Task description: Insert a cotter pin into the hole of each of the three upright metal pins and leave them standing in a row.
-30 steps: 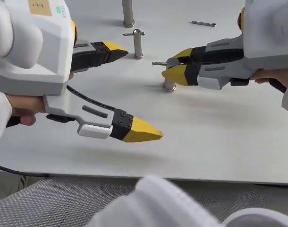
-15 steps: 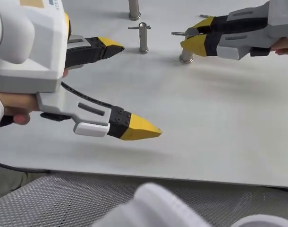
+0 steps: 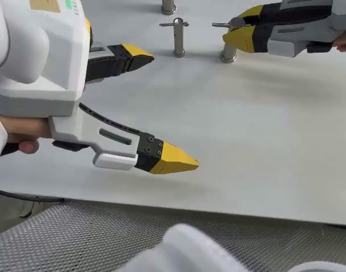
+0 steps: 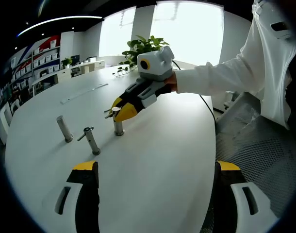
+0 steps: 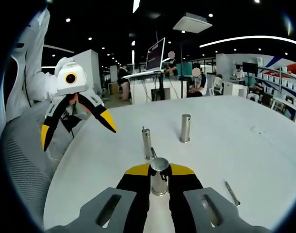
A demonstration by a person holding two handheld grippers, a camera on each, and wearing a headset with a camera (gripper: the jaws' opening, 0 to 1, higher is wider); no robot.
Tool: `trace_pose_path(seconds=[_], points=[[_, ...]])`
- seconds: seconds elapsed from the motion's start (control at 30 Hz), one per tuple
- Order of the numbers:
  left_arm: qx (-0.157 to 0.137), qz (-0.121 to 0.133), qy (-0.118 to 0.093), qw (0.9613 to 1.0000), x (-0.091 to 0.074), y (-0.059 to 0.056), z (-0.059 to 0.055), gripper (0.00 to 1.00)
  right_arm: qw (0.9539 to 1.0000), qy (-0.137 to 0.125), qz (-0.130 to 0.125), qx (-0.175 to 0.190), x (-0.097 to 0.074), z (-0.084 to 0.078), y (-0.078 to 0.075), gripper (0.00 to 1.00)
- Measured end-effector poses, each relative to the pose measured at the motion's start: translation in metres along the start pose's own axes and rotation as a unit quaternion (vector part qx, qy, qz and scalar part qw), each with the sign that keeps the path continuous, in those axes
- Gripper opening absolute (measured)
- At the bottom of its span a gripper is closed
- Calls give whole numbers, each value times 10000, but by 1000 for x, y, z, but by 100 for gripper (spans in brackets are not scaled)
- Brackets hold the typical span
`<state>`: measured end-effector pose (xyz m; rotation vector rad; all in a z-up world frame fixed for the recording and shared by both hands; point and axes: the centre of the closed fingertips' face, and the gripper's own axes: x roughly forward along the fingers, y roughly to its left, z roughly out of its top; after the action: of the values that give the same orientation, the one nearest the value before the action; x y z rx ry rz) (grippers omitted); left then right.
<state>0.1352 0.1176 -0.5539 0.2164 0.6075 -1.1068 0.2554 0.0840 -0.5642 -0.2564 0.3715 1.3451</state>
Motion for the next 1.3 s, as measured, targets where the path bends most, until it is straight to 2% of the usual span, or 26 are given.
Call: trace_pose_path(seconds=[0.13,0.23,0.3,0.57,0.63,0.7,0.73,0.83,1.03,1.07,1.23,1.27,1.3], points=[[-12,13,43,10000,2,3,-2,99,10000,-19,38,-63,4,0,-5,8],[-51,6,-6,10000,2,3,1,99,9999,-56,62,-98,6,1,-7,8],[-73,4,-28,10000,3,5,1,99,9996,-80,83,-254,7,1,-8,8],[-98,-54,8,9999,6,4,-3,99,9994,-98,30,-316,7,1,-11,9],[-96,-48,20,9999,5,5,-3,99,9996,-124,-41,-268,7,2,-13,14],[-144,-33,1,9999,6,5,-3,99,9993,-282,-166,-181,6,7,-18,23],[-171,-29,-3,9998,6,5,-2,99,9994,-270,-183,-151,5,7,-19,26],[-159,-30,-9,9999,6,4,-2,99,9993,-309,-180,-92,1,11,-18,27],[-268,85,-192,9994,4,9,4,99,9989,-397,-254,61,-16,21,-10,34],[-291,140,-256,9992,5,6,8,99,9988,-416,-268,67,-18,22,-8,34],[-442,399,-572,9966,-2,16,20,99,9980,-424,-399,262,-38,23,1,42],[-465,453,-620,9960,-5,14,26,99,9974,-415,-478,351,-44,24,3,45],[-473,481,-638,9957,-6,15,26,99,9969,-400,-518,447,-47,23,4,48]])
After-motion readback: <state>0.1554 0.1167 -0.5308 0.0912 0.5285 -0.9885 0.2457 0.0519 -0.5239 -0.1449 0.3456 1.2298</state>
